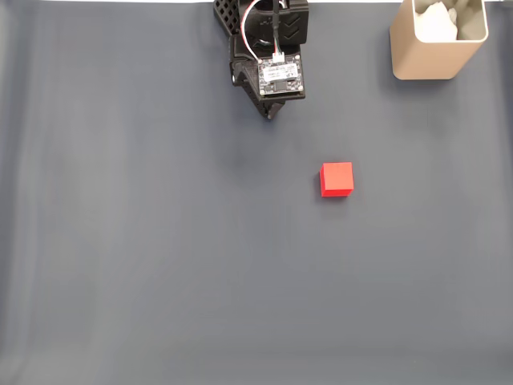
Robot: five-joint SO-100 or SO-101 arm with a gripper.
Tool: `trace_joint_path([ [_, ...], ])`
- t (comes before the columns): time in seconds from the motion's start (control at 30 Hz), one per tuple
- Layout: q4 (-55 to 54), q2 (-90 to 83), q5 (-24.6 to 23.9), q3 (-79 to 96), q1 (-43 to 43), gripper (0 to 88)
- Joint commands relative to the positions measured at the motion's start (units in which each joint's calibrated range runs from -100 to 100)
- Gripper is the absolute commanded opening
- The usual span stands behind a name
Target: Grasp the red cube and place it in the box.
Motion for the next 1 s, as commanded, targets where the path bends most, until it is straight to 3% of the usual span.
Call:
trace_joint_path([
  [0.0,0.9,0.1,0.2,0.5,0.1,1.8],
  [0.8,1.0,0.1,1.1,0.5,-0.3,0.3],
  [0.97,-5.1,0.1,-0.8,0.5,0.2,0.3],
])
